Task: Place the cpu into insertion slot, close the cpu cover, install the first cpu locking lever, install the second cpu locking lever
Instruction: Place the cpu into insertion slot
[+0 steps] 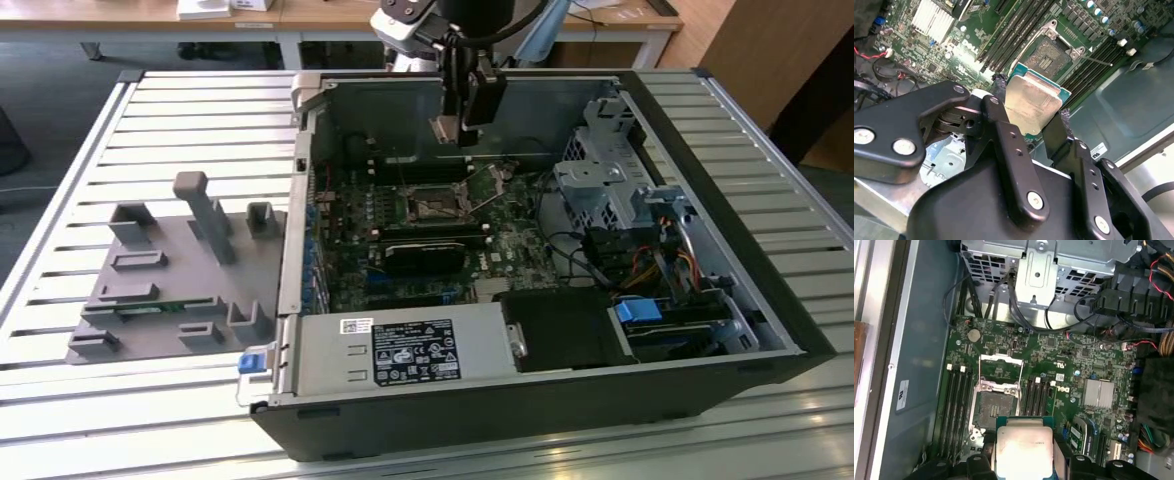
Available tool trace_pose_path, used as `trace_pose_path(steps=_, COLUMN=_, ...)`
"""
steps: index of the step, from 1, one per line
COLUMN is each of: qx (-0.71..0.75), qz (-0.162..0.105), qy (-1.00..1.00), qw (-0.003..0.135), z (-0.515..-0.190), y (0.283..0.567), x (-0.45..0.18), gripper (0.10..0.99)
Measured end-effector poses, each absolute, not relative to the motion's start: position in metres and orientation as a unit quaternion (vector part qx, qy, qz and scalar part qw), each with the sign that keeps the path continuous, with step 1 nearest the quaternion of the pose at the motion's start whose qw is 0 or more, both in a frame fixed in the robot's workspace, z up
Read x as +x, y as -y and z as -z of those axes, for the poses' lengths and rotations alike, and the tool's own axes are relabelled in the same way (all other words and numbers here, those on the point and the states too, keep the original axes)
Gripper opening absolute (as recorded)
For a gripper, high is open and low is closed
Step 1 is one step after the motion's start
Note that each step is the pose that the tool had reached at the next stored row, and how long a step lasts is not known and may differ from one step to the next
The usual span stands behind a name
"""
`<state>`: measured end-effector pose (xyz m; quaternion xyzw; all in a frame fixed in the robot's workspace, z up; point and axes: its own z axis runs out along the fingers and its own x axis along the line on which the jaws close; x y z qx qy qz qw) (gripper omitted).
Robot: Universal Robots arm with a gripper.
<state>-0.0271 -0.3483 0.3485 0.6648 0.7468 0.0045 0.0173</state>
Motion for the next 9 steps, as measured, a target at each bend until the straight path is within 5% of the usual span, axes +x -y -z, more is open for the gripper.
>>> trace_pose_path(steps=9, qx=0.686, qz=-0.005, qy=-0.727, qw=0.018, z=-0.3406, y=0.3478, x=-0.0271, gripper=0.541)
